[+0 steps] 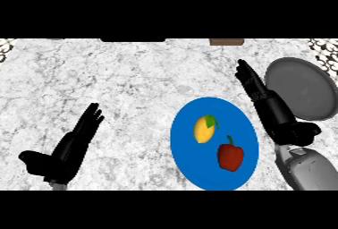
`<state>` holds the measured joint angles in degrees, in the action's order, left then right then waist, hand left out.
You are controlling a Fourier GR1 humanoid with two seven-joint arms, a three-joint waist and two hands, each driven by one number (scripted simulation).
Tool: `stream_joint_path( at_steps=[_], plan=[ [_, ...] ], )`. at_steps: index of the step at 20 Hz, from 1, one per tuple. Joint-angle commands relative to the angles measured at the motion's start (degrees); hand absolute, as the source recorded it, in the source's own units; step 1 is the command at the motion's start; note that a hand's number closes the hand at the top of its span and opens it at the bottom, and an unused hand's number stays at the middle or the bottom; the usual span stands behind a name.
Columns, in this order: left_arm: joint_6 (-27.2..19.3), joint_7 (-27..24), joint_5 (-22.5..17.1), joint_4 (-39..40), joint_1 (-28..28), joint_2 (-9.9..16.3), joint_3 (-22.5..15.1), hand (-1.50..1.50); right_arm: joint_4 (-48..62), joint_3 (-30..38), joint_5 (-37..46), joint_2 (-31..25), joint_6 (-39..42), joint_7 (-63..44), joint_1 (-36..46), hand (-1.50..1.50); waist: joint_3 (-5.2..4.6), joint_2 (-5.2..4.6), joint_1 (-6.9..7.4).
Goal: Pick the lemon from the plate and place it in the pan
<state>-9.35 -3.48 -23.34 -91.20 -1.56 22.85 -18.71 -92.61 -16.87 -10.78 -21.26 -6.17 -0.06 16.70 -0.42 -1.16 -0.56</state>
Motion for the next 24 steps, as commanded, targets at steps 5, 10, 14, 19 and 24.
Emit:
stream_joint_path(
  at_steps=[5, 10, 14, 19, 24],
  plan=[
    [-7.20, 0.02, 5.51, 3.85, 8.65, 2.36, 8.16, 0.00, 11.89, -0.46, -9.59, 1.68, 12.48, -3.24, -1.52, 1.50, 0.53, 0.56, 0.99],
    [-9.40, 3.73, 6.94, 5.28, 10.92, 2.37, 8.18, 0.00, 8.28, -0.69, 8.66, -1.34, -5.74, 2.16, -8.14, -1.50, 0.40, 1.49, -1.46],
    [-6.19, 1.14, 4.86, 9.17, 11.26, 2.89, 11.06, 0.00, -2.15, 2.23, 13.00, -9.44, -8.04, -0.83, -11.19, -1.50, 0.25, 1.54, -1.83],
    [-8.25, 3.88, 7.16, 8.42, 13.67, 1.38, 9.70, 0.00, -15.47, 5.65, 8.59, -22.01, 3.94, -15.21, -11.91, -1.50, 0.28, 1.50, -1.07],
    [-7.08, 5.73, 7.51, 8.20, 15.61, 2.29, 9.68, 0.00, -17.01, 6.51, 4.46, -31.36, 16.32, -27.02, -4.55, -1.50, 0.28, 1.30, 0.00]
  ],
)
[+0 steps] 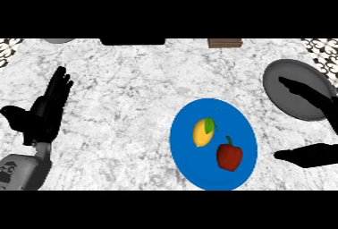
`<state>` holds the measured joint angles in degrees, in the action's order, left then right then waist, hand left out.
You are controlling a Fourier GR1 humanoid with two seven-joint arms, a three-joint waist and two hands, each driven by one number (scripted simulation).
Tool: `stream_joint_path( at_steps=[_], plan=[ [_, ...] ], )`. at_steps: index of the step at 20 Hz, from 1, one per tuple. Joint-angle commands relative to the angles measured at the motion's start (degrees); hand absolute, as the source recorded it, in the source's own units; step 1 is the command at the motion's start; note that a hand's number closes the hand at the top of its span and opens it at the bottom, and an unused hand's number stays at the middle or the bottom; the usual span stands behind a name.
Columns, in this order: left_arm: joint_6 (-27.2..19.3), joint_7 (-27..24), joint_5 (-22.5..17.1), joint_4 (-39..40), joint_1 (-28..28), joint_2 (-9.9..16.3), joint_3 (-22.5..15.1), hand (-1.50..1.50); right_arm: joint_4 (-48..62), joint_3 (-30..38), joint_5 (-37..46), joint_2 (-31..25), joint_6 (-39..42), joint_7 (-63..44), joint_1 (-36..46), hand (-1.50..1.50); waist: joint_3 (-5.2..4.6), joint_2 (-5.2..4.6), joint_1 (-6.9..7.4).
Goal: Pick the lemon from the plate and place it in the pan
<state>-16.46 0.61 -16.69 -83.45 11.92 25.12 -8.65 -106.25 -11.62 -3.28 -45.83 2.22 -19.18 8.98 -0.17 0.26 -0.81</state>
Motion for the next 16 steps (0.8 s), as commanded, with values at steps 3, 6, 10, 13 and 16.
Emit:
stream_joint_path(
  at_steps=[3, 6, 10, 13, 16],
  plan=[
    [-0.12, 0.45, 1.93, -0.99, -0.58, -1.52, -1.46, 0.00, -5.55, 2.87, -8.65, -6.69, 10.43, -21.08, 11.31, -1.50, 0.04, -0.13, 1.24],
    [1.97, -0.96, 0.89, 2.35, 1.86, -2.18, 0.90, 0.00, -3.39, 1.68, -8.76, -4.51, 12.70, -26.25, 20.85, -1.50, 0.07, -0.30, 1.52],
    [1.15, -0.45, 3.66, 3.21, 3.48, -4.45, -0.63, 0.00, 9.33, -2.65, -1.79, 1.85, 15.62, -22.43, 30.00, -1.50, 0.11, -0.53, 2.15],
    [1.95, 2.70, 3.22, -2.90, -0.89, -2.64, 0.95, 0.00, 7.34, -3.28, -1.79, 6.84, 16.12, -26.58, 29.76, -1.50, 0.15, -0.23, 1.76],
    [2.68, 2.95, 3.24, -0.44, 1.12, -3.10, 2.42, 0.00, 7.77, -2.27, -5.11, 10.14, 18.10, -28.44, 30.69, -1.50, 0.15, -0.22, 1.39]
  ],
)
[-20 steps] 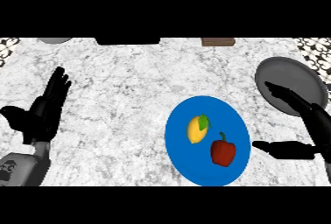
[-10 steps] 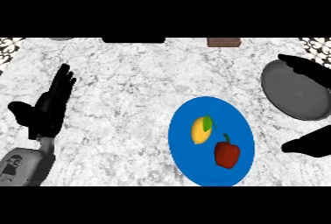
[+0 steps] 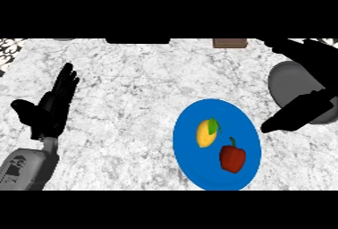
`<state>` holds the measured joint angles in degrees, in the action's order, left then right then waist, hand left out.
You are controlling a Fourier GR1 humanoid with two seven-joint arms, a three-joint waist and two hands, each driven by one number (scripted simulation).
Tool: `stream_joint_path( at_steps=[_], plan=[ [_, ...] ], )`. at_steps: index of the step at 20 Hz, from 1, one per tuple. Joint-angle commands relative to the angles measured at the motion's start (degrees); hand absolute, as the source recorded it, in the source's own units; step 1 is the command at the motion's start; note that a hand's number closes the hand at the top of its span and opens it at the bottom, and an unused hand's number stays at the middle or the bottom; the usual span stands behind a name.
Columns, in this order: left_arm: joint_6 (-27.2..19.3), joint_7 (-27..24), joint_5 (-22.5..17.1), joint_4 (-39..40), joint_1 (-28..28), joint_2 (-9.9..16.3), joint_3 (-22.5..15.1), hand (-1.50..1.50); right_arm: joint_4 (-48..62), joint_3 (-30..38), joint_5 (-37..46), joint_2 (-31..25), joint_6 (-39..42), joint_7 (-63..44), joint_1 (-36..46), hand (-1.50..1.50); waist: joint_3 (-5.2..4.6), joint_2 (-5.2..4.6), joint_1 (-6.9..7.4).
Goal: Pick the lemon from the plate and place it in the pan
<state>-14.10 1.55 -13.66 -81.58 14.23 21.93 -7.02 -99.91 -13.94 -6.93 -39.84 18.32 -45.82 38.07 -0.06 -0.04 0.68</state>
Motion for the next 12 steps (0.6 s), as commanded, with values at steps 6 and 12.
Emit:
stream_joint_path(
  at_steps=[6, 12],
  plan=[
    [0.19, 5.21, 1.96, -5.22, -1.12, -0.50, 1.07, 0.00, 3.13, -5.16, 5.61, 13.73, -0.16, -4.23, 3.36, -1.50, 0.05, 0.10, -0.04],
    [1.50, 2.28, 3.11, -4.65, -3.75, -2.69, 1.71, 0.00, 5.67, -5.15, 8.29, 17.40, 1.69, -10.83, 3.98, -1.50, 0.04, 0.09, -0.20]
  ],
)
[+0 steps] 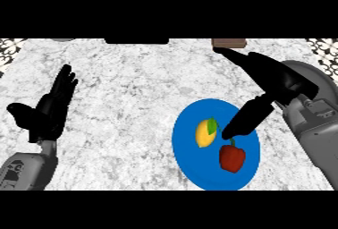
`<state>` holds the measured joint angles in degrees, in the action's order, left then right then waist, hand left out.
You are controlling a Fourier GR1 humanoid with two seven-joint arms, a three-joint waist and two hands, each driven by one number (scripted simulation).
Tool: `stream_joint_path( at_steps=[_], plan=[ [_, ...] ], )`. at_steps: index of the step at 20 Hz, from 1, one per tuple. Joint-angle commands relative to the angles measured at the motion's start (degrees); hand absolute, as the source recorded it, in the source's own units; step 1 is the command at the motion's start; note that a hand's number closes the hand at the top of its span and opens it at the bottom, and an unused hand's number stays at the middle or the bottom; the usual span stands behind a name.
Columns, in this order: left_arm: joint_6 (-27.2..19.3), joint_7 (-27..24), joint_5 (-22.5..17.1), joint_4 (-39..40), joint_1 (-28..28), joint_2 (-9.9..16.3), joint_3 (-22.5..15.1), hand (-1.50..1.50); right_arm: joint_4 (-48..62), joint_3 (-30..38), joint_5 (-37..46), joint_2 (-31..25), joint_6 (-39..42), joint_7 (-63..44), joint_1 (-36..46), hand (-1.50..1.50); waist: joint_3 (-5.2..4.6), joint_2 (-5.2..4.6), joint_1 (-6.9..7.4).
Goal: Pick the lemon from the plate and place it in the pan
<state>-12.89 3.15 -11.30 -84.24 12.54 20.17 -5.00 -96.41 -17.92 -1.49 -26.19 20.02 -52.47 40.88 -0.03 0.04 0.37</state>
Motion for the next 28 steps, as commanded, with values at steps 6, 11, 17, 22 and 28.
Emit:
stream_joint_path(
  at_steps=[6, 11, 17, 22, 28],
  plan=[
    [0.79, -1.67, 2.52, -0.26, -2.50, -2.47, 0.45, 0.00, -2.53, -0.19, 6.87, 1.11, 1.60, -4.19, -5.88, -1.50, 0.02, 0.08, -0.39],
    [2.80, -0.41, 1.61, -0.15, -0.87, -2.00, 2.99, 0.00, 4.87, -0.53, 8.52, 4.13, 3.89, 0.55, -6.69, -1.50, 0.02, -0.01, -0.13],
    [4.08, -1.23, 3.01, 2.66, 1.03, -2.97, 4.19, 0.00, 8.94, 1.22, 9.35, 5.32, 8.02, 7.05, -8.87, -1.50, 0.03, -0.07, -0.28],
    [4.36, 1.99, 3.92, 2.86, 3.33, -2.43, 6.02, 0.00, 6.26, -0.11, 10.61, 9.38, 11.17, 0.76, -6.77, -1.50, 0.02, 0.00, -0.34],
    [5.60, -2.47, 4.72, 6.94, 3.56, -4.86, 6.23, 0.00, 11.86, -4.46, 18.13, 14.25, 10.09, 1.03, -6.22, -1.50, -0.01, -0.12, -0.32]
  ],
)
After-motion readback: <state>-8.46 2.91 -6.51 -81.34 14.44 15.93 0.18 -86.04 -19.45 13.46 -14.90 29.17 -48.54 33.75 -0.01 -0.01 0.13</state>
